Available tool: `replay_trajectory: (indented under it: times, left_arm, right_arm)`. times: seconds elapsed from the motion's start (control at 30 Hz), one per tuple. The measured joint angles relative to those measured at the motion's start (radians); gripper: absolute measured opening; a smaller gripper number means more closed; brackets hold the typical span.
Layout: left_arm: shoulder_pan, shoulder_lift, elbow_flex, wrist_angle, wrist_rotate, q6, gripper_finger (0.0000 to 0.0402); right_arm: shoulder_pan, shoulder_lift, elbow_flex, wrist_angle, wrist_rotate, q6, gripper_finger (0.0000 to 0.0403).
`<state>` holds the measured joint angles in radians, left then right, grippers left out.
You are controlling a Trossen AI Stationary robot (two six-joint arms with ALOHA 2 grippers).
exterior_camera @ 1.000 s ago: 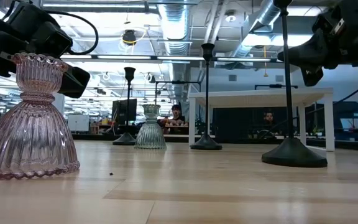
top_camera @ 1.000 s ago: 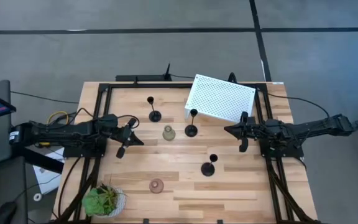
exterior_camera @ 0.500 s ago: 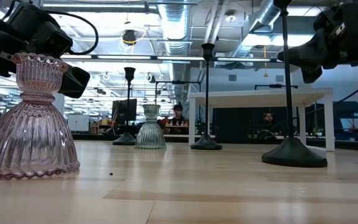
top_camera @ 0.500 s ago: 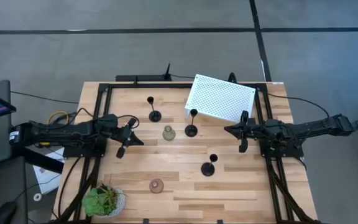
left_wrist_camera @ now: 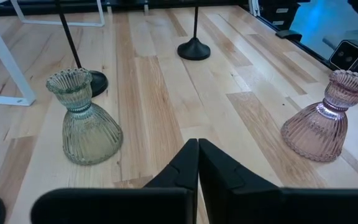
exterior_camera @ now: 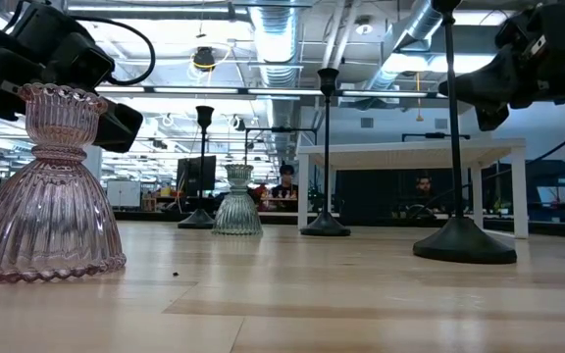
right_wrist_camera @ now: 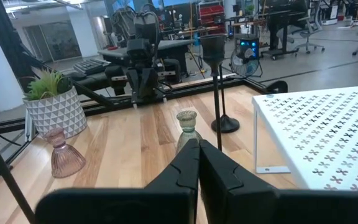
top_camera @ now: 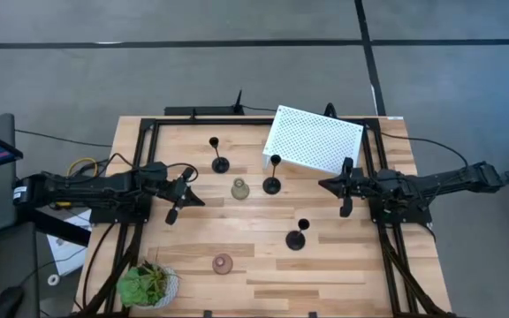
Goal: Pick & Place candle stick holders
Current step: Put the middle right black candle holder on the shelf
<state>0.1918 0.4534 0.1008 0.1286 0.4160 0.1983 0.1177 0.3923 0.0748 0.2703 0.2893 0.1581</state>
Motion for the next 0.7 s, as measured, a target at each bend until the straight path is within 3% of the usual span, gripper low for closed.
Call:
replay_trajectory:
  times: [0.17,0.7]
  left_arm:
    - [0.0,0.0,0.0,0.008,0.0,-0.107,0.0011]
    - [0.0,0.0,0.0,0.034,0.0,-0.114,0.0011]
  right_arm:
    - [-0.001,0.0,0.0,0.0,0.0,0.0,0.0]
    - [-0.002,0.0,0.0,0.0,0.0,0.0,0.0]
